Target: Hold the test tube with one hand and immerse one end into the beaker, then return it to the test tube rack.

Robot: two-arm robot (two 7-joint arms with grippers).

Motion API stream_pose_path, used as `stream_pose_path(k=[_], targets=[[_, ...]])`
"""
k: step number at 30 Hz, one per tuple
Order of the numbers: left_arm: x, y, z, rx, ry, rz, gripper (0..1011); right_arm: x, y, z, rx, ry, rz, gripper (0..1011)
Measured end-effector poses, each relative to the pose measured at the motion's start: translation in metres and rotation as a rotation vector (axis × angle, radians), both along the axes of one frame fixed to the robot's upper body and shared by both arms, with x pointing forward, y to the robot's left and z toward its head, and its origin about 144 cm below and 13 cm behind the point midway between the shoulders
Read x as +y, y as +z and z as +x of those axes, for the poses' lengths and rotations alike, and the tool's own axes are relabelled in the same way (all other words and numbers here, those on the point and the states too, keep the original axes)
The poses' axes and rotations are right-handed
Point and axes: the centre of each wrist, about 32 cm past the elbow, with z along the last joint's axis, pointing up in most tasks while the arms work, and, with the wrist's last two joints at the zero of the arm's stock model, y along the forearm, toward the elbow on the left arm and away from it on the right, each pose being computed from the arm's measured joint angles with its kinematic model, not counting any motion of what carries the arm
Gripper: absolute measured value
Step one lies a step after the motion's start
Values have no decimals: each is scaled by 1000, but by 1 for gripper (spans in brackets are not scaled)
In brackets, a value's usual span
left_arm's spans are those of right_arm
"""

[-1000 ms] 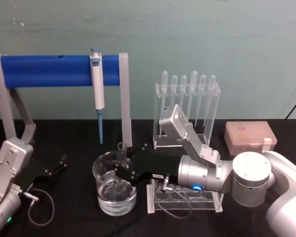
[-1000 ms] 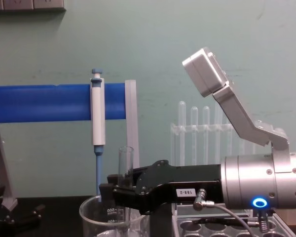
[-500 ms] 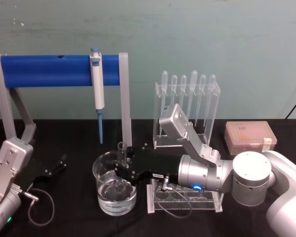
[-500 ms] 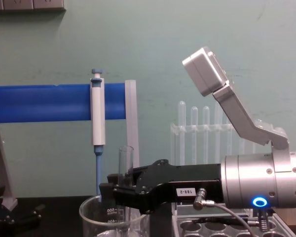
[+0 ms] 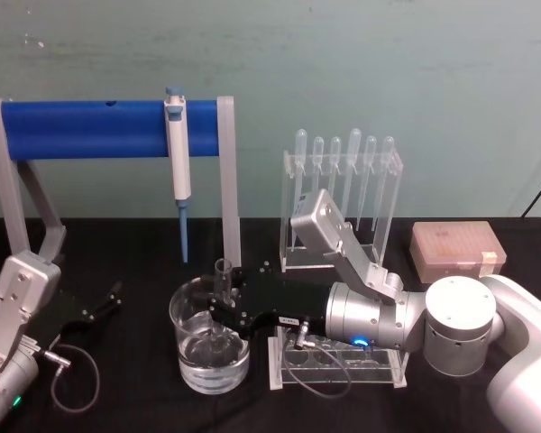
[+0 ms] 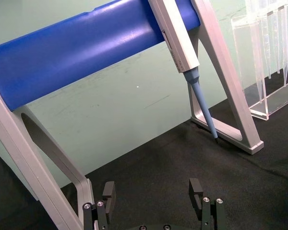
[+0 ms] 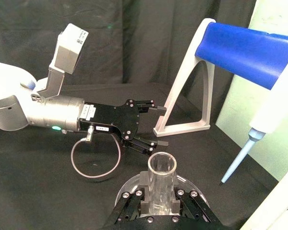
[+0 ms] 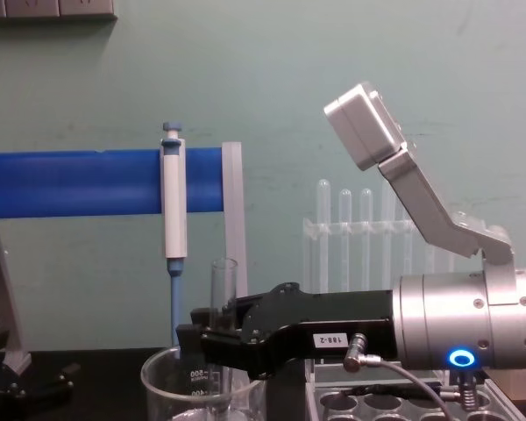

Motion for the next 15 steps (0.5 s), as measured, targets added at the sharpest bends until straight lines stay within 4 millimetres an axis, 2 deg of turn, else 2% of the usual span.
stream_pose_path(k=[15], targets=[[0, 0, 0, 0, 0, 0, 1000, 0, 0, 0, 0, 0, 0, 226]])
